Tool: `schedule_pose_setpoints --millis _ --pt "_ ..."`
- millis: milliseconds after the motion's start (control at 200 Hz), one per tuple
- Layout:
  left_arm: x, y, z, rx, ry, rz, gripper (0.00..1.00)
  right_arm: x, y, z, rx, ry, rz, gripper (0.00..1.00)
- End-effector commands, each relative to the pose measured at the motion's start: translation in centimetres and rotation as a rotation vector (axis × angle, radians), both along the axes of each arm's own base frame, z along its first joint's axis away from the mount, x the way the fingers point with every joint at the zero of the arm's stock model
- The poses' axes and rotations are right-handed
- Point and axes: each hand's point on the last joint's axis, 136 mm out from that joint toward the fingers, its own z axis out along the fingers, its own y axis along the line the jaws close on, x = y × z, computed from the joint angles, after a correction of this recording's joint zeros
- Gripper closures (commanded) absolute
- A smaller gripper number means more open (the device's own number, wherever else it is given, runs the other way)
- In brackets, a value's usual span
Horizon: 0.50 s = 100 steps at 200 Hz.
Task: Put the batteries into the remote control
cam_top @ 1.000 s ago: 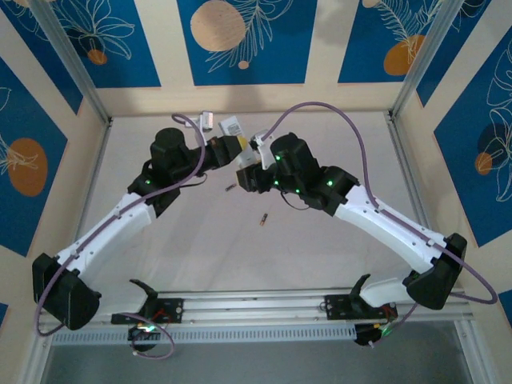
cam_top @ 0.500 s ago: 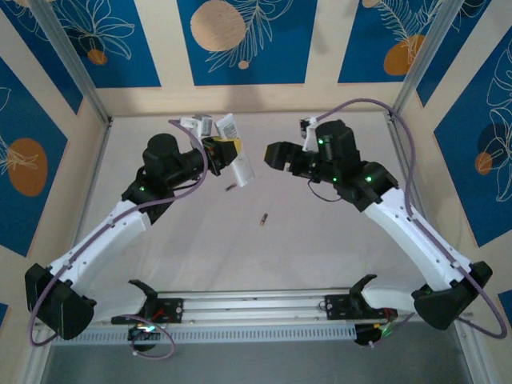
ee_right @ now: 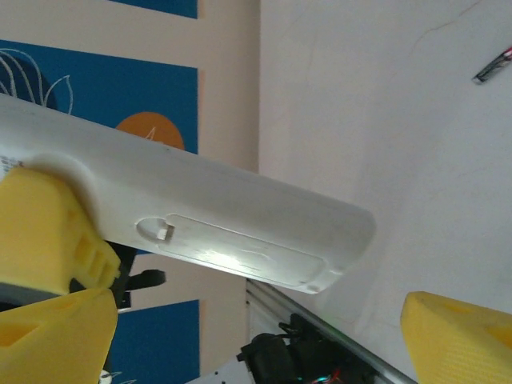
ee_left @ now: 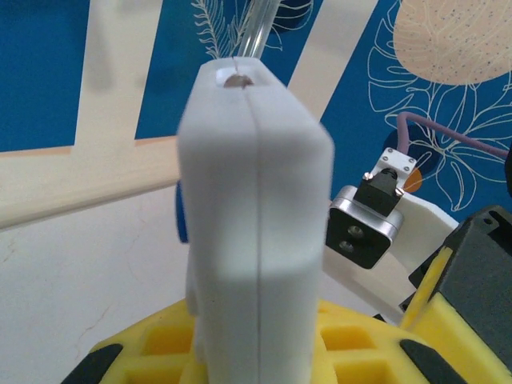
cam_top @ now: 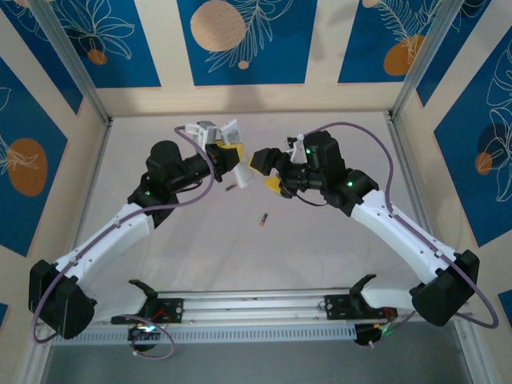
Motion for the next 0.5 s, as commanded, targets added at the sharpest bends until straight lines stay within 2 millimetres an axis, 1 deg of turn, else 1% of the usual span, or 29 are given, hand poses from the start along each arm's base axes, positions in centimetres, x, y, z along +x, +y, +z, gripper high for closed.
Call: schedule_pose_setpoints --millis 0,200,395,495 --pt "-0.8 -0.3 1.9 -0.037 -0.080 -0.029 1.00 -0.2 1.4 0.7 0.071 0.009 0.045 0.08" --pt "-0.9 -0.1 2.4 -0.056 -0.082 -0.026 1.00 0.3 2.1 0.2 0.081 0.021 0.056 0.08" --pt "-1.2 -0.1 3.0 -0.081 -0.098 -0.034 1.00 1.1 1.7 -0.6 0.070 0.052 0.000 0.10" --pt "-1.3 -0.1 3.1 -0.089 -0.104 -0.038 1.00 1.3 1.7 -0.9 0.074 0.067 -0.008 0.10"
